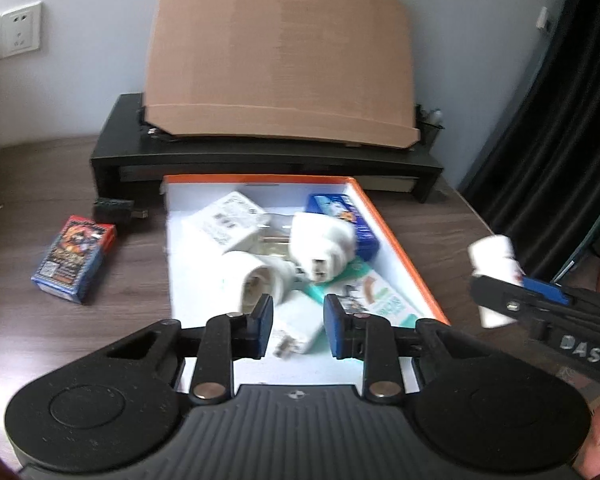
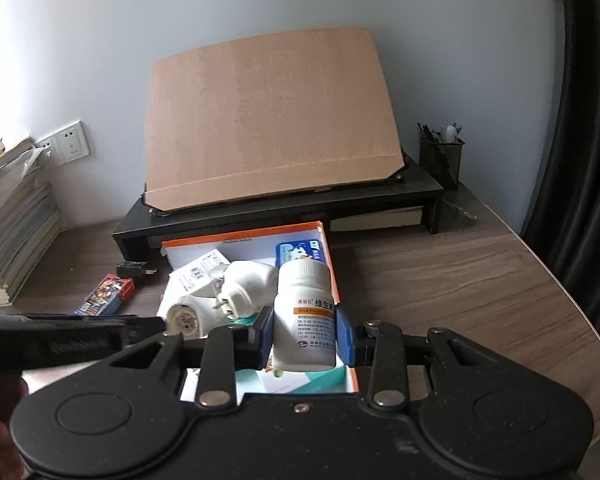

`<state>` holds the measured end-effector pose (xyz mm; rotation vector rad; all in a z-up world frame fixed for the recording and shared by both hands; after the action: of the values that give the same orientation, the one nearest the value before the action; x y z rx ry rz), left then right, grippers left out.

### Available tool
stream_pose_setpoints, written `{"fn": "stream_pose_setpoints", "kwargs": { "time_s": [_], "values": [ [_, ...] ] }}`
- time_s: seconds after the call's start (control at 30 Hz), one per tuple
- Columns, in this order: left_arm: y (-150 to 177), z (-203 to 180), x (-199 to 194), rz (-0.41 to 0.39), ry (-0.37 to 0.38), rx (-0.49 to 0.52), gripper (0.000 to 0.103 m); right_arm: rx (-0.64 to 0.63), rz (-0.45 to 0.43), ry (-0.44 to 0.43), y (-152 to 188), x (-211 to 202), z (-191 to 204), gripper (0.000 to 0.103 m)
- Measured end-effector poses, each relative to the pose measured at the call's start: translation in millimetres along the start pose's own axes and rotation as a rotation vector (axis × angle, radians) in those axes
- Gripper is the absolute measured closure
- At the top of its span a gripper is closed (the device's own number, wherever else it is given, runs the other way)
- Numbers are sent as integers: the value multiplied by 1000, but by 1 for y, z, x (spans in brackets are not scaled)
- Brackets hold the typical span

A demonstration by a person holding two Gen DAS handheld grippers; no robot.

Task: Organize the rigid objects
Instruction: 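Lower the charger into the tray with the left tool while the right tool holds the pill bottle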

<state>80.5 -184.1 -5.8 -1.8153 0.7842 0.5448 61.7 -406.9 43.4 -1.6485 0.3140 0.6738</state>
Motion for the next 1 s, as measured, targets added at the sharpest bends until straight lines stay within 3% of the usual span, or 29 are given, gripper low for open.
{"fn": "stream_pose_setpoints", "kwargs": {
  "time_s": [0.2, 0.27, 0.37, 0.5, 0.63, 1.0],
  "values": [
    [-4, 30, 7, 18, -70, -27, 63, 21, 14, -2, 5, 4, -10, 63],
    [-3, 41, 10, 39, -79, -46, 56, 24, 17, -11, 7, 6, -10, 63],
    [2, 46, 17, 81, -55, -50, 42, 33, 28, -20, 10, 10, -11, 63],
    [12, 22, 29, 122, 10, 53, 36, 43, 36, -29, 12, 15, -11, 63],
    [22, -7, 51, 141, 46, 196, 36, 53, 36, -31, 12, 16, -14, 63],
    [13, -11, 106, 160, 29, 291, 42, 105, 47, 8, 18, 15, -33, 63]
  ]
}}
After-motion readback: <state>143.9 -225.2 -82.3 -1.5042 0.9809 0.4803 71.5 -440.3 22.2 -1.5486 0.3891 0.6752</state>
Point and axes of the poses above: each gripper's, at about its wrist camera, not at the fingertips, and x roughly the way its jaws point, z to its left, y to its underside, the point moved 3 cm from there along x, roughly the way its jaws point, and after that the axes turned 13 degrees about -x, right-handed, at the moved point
